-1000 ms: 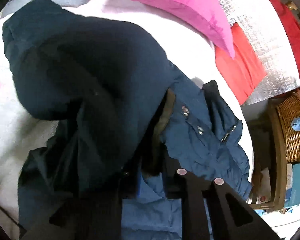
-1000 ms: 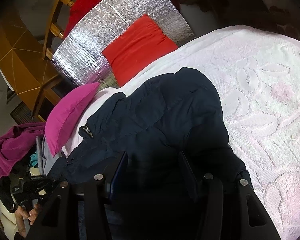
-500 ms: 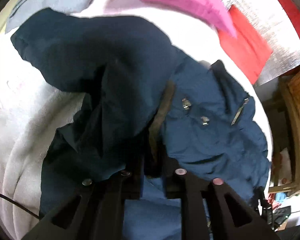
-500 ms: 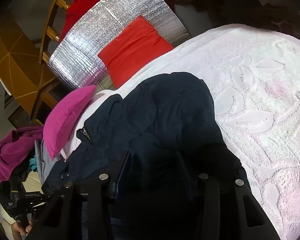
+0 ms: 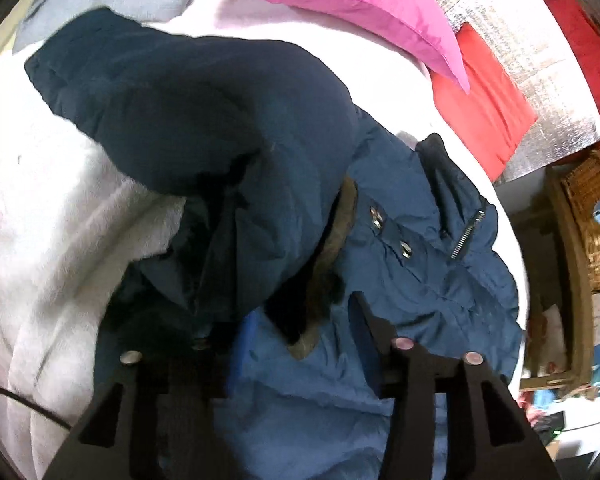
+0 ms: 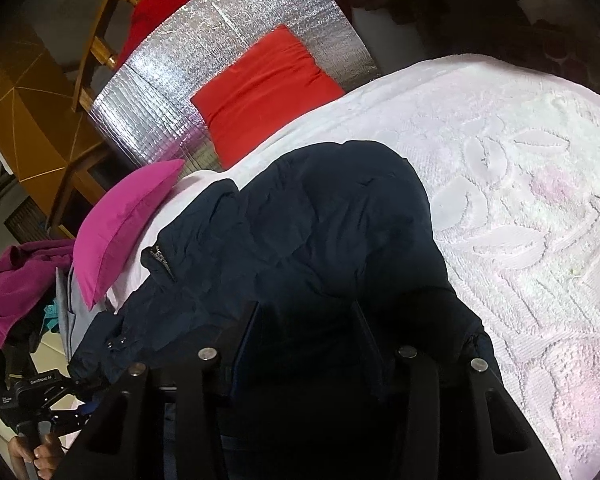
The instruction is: Fold large clothes
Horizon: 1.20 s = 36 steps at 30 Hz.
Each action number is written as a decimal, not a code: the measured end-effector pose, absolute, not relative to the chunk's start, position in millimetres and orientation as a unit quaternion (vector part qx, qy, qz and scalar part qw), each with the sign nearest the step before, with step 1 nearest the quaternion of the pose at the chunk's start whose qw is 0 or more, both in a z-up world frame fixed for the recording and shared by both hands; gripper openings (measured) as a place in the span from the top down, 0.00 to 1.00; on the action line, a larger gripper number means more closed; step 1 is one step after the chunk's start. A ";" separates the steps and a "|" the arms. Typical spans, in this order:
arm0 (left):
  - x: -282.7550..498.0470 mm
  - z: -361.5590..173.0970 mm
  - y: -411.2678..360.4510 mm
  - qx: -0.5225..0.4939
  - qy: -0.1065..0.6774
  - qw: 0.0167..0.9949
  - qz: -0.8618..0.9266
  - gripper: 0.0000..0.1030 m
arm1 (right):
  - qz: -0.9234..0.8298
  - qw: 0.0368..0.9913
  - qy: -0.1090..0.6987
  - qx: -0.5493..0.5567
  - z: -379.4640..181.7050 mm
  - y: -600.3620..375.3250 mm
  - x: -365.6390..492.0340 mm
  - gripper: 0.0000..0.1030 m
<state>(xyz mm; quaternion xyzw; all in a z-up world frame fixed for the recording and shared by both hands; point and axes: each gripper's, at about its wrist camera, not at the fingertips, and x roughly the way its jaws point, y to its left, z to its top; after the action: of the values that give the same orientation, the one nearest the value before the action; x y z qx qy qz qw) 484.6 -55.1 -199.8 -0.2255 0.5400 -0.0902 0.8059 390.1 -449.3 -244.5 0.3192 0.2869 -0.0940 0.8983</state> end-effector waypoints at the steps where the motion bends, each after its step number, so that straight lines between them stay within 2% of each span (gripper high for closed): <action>1: 485.2 -200.6 -56.8 -0.218 0.539 0.809 -0.084 0.79 | -0.096 0.898 0.289 0.317 -244.2 -448.3 390.6 0.51; 2: 485.5 -201.0 -59.2 -0.216 0.537 0.811 -0.089 0.86 | -0.098 0.899 0.292 0.312 -243.4 -447.1 391.9 0.51; 7: 490.3 -195.4 -69.2 -0.194 0.534 0.818 -0.090 0.86 | -0.111 0.890 0.338 0.286 -229.8 -441.4 401.5 0.51; 9: 493.6 -201.3 -69.6 -0.187 0.549 0.810 -0.088 0.80 | -0.094 0.890 0.336 0.293 -216.1 -441.0 401.4 0.50; 13: 495.8 -201.7 -75.0 -0.173 0.555 0.809 -0.092 0.79 | -0.097 0.905 0.309 0.275 -185.6 -445.7 406.8 0.50; 16: 495.7 -203.2 -80.3 -0.160 0.557 0.809 -0.095 0.78 | -0.102 0.890 0.337 0.290 -194.5 -461.9 426.0 0.50; 19: 494.9 -203.8 -80.0 -0.155 0.558 0.809 -0.099 0.78 | -0.123 0.854 0.380 0.332 -228.7 -485.8 443.1 0.68; 20: 494.9 -203.8 -79.6 -0.156 0.559 0.808 -0.101 0.78 | -0.125 0.849 0.383 0.341 -234.5 -490.1 443.1 0.80; 21: 494.7 -203.9 -79.1 -0.156 0.560 0.807 -0.103 0.78 | -0.129 0.846 0.380 0.352 -236.7 -495.5 441.3 0.86; 23: 494.8 -204.0 -78.1 -0.157 0.565 0.802 -0.108 0.77 | -0.125 0.845 0.377 0.357 -230.0 -496.9 436.0 0.86; 25: 493.9 -203.2 -76.5 -0.162 0.570 0.798 -0.111 0.76 | -0.126 0.859 0.370 0.330 -216.5 -489.0 429.2 0.81; 27: 489.8 -200.2 -73.5 -0.165 0.575 0.793 -0.116 0.72 | -0.116 0.870 0.363 0.314 -204.6 -479.0 420.9 0.81; 31: 474.3 -191.3 -62.7 -0.179 0.580 0.784 -0.129 0.60 | -0.084 0.891 0.356 0.269 -187.0 -441.7 405.3 0.78; 32: 469.4 -188.5 -58.6 -0.184 0.579 0.782 -0.135 0.58 | -0.075 0.890 0.363 0.265 -189.0 -434.1 405.1 0.70; 33: 466.3 -186.5 -55.6 -0.187 0.580 0.781 -0.138 0.57 | -0.070 0.887 0.370 0.267 -192.9 -430.3 407.2 0.57; 35: 460.3 -180.7 -45.7 -0.194 0.577 0.780 -0.146 0.57 | -0.077 0.873 0.399 0.270 -212.4 -425.1 416.0 0.44; 36: 459.6 -178.9 -40.2 -0.197 0.575 0.780 -0.149 0.57 | -0.081 0.865 0.417 0.269 -222.8 -424.4 420.8 0.44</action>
<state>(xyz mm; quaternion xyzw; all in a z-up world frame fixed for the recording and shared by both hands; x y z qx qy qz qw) 459.6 -40.2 -178.9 -0.1972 0.5754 -0.1486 0.7797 420.8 -424.4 -222.8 0.2690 0.4166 -0.0806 0.8646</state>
